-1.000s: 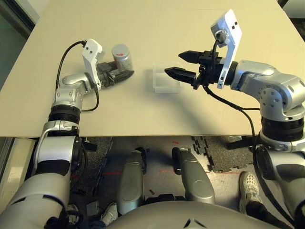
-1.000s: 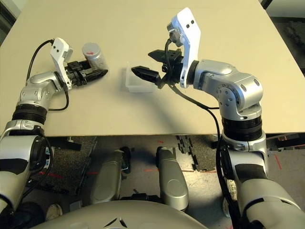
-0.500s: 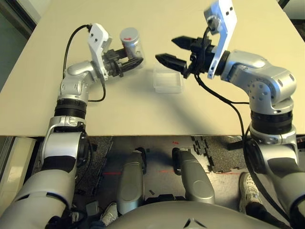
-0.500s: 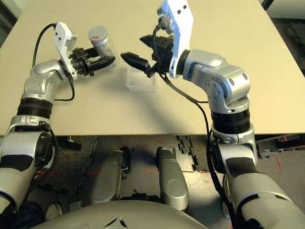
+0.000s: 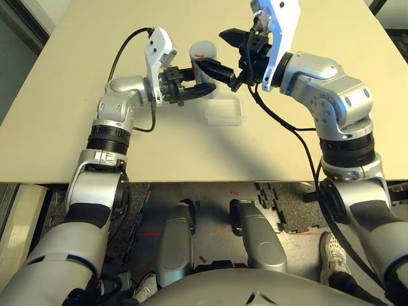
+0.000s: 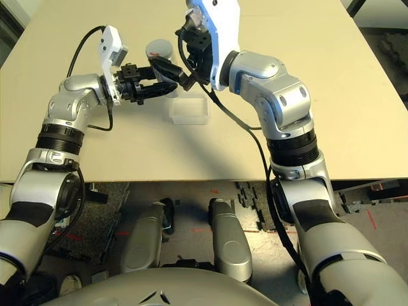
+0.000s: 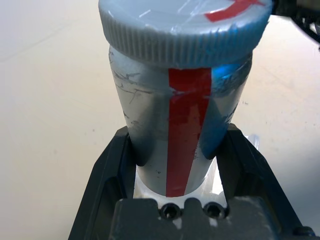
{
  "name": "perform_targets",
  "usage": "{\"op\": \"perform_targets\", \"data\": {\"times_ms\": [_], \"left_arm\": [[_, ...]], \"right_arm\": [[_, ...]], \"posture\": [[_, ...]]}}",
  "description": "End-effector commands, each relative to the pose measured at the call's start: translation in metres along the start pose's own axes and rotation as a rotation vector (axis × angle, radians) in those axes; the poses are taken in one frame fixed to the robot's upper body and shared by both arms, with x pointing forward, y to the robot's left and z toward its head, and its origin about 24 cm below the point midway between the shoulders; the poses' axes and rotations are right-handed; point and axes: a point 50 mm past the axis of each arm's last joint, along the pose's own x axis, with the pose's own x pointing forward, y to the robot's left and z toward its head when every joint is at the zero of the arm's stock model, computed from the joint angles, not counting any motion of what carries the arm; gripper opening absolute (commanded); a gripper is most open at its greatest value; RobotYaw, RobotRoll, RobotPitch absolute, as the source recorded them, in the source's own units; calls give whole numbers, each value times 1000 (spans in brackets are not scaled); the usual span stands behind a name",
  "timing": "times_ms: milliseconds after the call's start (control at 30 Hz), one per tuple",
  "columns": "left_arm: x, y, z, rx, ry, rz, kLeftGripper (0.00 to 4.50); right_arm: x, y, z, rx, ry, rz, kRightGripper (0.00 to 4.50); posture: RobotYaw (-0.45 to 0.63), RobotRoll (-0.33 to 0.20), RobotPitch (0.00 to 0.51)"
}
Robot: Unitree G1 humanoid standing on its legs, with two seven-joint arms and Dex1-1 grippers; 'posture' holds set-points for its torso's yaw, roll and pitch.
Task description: Pour the medicine from the bottle into the box.
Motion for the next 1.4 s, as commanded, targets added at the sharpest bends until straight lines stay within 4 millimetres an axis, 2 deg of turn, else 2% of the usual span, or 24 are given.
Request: {"op": "perform_targets", "data": {"times_ms": [33, 200, 300, 433, 700, 900, 1033, 1233, 1400], "left_arm": [[6, -3, 2, 8, 17, -33, 2475], [8, -5, 2, 8, 22, -46, 2475], [9, -8, 2, 6, 24, -51, 2475], [9, -9, 2, 3, 25, -54, 2475], [10, -15, 8, 19, 21, -87, 2475], [9, -30, 26, 74, 8, -195, 2475], [6, -44, 39, 102, 17, -299, 2475], [2, -62, 45, 111, 32, -402, 2474], [0, -65, 45, 111, 30, -400, 2474]], "right_arm": [[2, 2, 4, -29, -7, 11, 4500], [3, 2, 5, -26, -21, 5, 4500], [3, 2, 4, -25, -22, 5, 3902], [3, 4, 2, -30, -14, 15, 2557], [0, 4, -2, -22, -2, 44, 2527], [-20, -22, 4, 24, -19, 129, 2527], [-33, -34, 11, 76, -30, 249, 2527], [-41, -38, 15, 88, -28, 370, 2527], [-41, -39, 15, 88, -36, 387, 2527]], "posture": [[-65, 0, 179], [-64, 0, 182], [-64, 0, 184], [-61, 0, 184], [-59, 0, 184], [-47, 0, 186], [-26, 0, 189], [-13, 0, 193], [-14, 0, 194]]}}
